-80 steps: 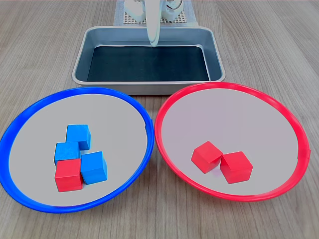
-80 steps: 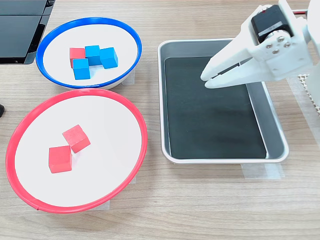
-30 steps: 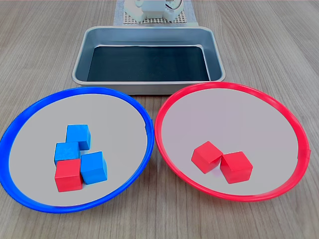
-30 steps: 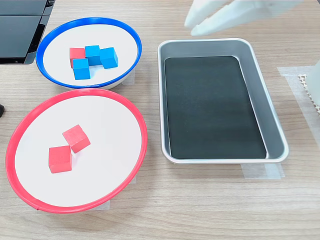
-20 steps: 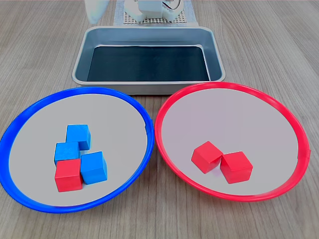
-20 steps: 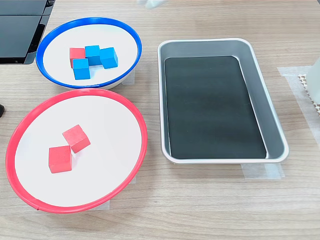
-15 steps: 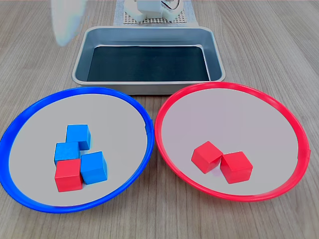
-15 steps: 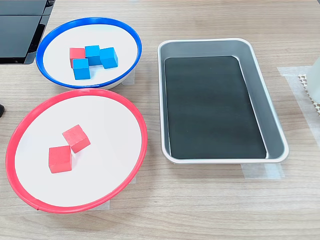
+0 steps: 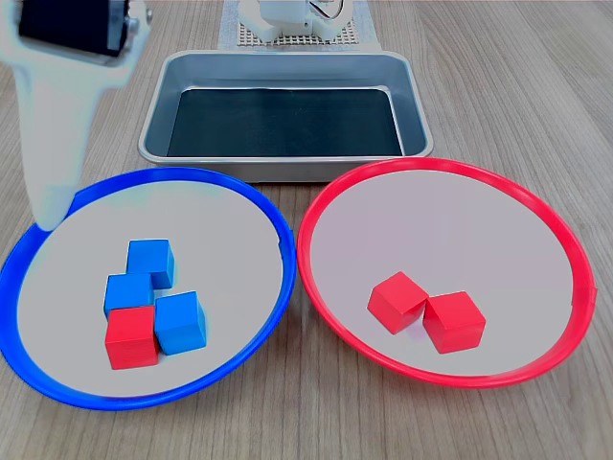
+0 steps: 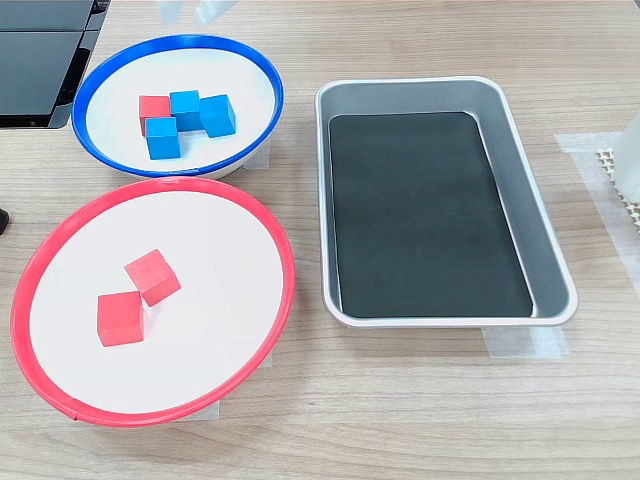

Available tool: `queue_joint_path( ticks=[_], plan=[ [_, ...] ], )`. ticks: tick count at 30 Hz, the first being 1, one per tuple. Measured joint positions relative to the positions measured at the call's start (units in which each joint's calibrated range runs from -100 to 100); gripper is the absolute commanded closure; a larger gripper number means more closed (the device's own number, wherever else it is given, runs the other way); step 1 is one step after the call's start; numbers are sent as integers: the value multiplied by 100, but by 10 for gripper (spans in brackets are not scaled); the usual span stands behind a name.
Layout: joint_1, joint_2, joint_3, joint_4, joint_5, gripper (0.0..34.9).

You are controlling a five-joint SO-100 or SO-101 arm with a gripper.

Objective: Relocate any red block in the blue dish to the red dish, correcting any misplacement.

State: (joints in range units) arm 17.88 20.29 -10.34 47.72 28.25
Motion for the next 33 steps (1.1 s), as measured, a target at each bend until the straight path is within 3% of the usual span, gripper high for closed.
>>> queue_joint_path(
  ticks=[4,14,33],
  plan=[
    [-53,409,-381,-122,0,227],
    [-53,1168,-1034,-228,34,186],
    [-142,1722,-1479,-392,83,191]
  ],
)
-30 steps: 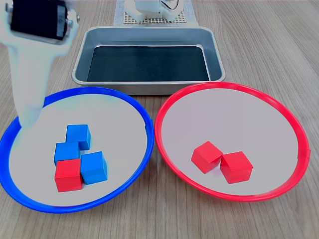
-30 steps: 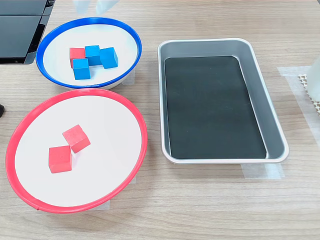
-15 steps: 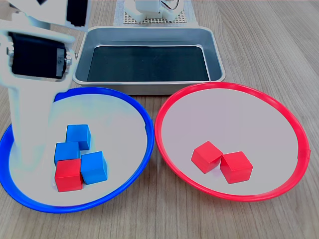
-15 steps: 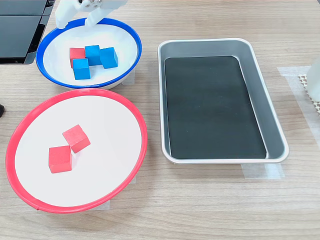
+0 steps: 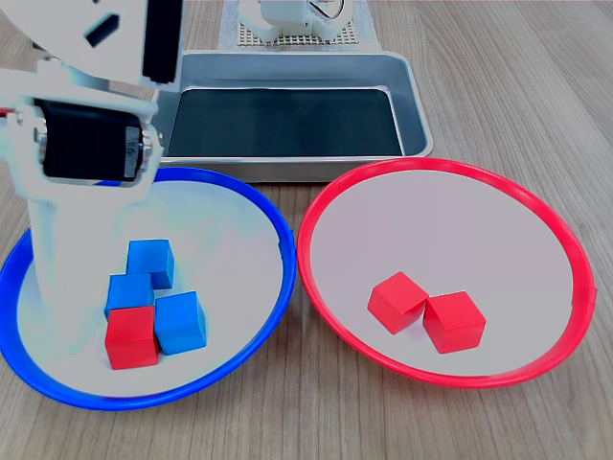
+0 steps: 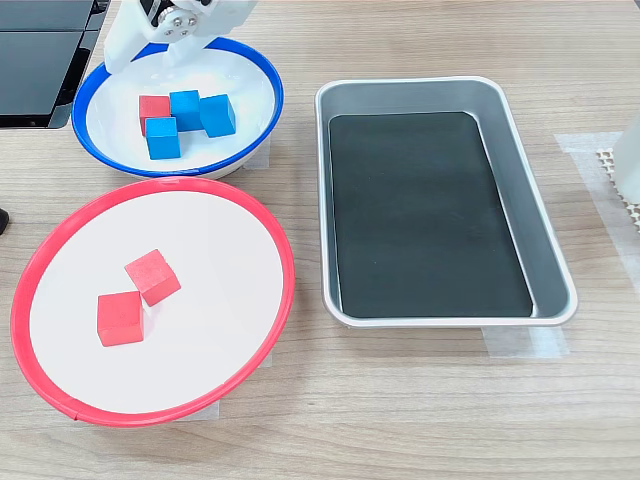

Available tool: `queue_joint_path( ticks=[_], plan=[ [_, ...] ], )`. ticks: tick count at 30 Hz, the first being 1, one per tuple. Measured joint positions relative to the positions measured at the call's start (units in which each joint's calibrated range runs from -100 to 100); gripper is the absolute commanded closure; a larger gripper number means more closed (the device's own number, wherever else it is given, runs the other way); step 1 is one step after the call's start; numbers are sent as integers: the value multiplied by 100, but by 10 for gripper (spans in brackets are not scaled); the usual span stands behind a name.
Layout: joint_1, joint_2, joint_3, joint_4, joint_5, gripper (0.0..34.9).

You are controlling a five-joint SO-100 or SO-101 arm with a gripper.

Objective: Relocate any red block in the blue dish to the red dish, correcting any misplacement.

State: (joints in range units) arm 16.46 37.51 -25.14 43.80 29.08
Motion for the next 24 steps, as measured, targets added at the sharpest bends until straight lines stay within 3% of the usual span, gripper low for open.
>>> queue_joint_path(
  ticks=[24],
  plan=[
    [-124,94,272,-261,0,193]
  ],
)
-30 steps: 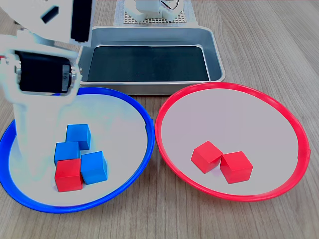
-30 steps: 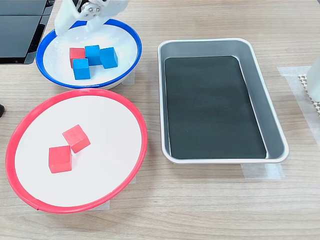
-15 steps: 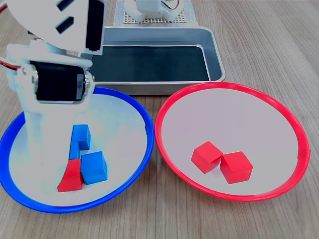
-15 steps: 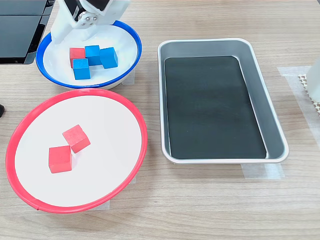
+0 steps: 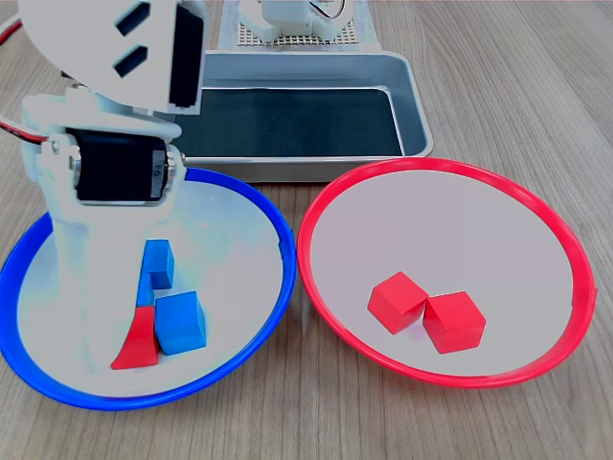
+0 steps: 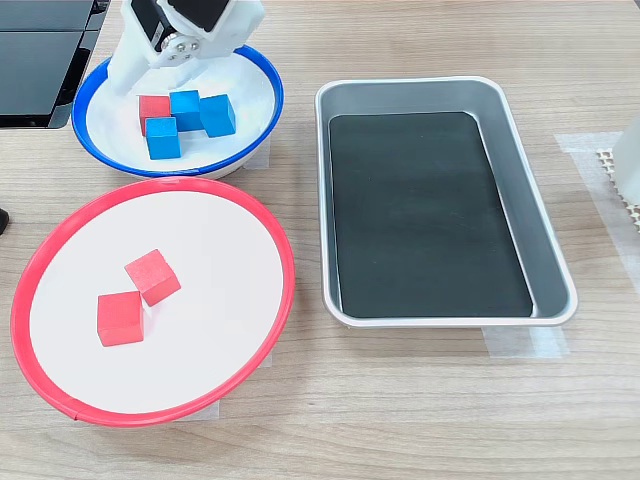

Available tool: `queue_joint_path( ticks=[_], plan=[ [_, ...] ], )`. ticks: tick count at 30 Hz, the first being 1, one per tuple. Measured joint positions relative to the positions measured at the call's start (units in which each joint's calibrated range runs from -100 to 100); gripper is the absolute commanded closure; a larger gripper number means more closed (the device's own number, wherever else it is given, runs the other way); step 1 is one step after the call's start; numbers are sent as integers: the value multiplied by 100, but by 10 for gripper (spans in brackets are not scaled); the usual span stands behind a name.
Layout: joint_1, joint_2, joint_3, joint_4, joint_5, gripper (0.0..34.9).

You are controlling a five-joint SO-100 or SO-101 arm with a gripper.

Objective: Relocate any red block in the blue dish to the red dish, correcting any misplacement.

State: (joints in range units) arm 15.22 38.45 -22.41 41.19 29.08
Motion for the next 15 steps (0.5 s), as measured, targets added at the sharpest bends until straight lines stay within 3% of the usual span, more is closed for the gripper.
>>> queue_joint_path(
  ticks=[15],
  plan=[
    [0,0,599,-310,-10,196]
  ],
)
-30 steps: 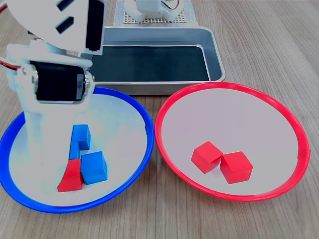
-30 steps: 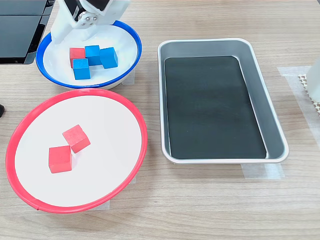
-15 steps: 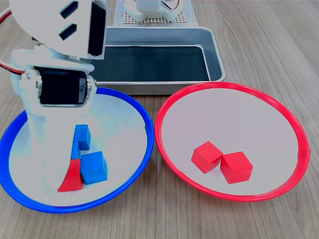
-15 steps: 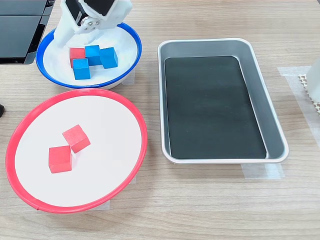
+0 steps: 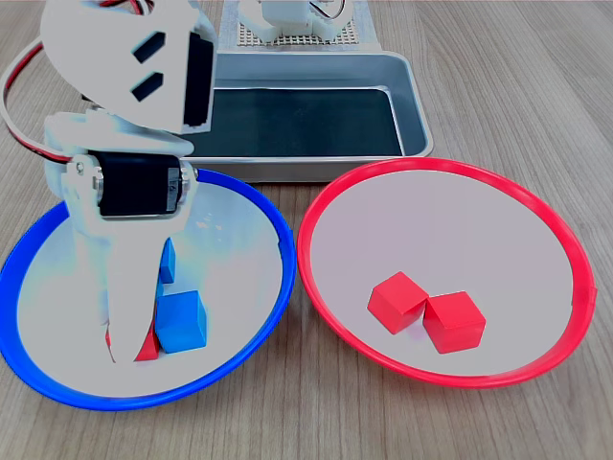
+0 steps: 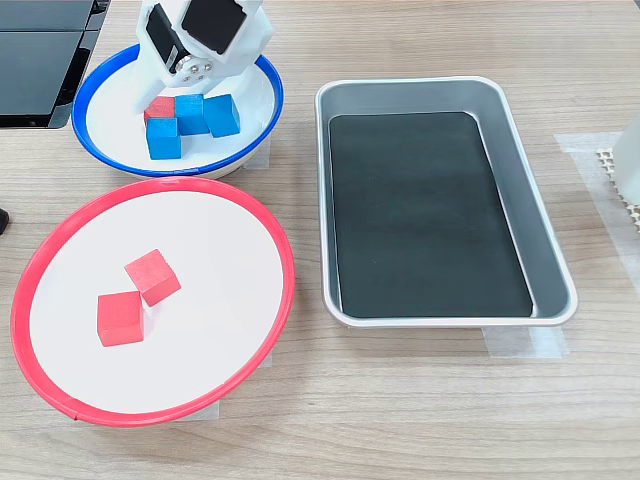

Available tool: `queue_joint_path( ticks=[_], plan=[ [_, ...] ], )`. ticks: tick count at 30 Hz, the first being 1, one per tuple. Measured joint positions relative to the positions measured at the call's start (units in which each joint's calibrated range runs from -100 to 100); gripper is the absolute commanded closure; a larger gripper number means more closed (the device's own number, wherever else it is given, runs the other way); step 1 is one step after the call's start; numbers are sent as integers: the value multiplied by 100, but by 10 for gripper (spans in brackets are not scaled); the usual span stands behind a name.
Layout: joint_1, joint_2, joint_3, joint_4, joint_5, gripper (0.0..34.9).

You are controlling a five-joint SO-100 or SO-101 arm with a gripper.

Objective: Relocate any red block in the blue dish to the red dish, correcting any misplacement.

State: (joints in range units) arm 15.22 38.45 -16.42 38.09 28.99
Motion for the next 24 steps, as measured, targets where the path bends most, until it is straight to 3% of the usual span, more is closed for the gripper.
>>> queue_joint_path(
  ticks=[24],
  plan=[
    [-212,-290,390,49,-132,205]
  ],
)
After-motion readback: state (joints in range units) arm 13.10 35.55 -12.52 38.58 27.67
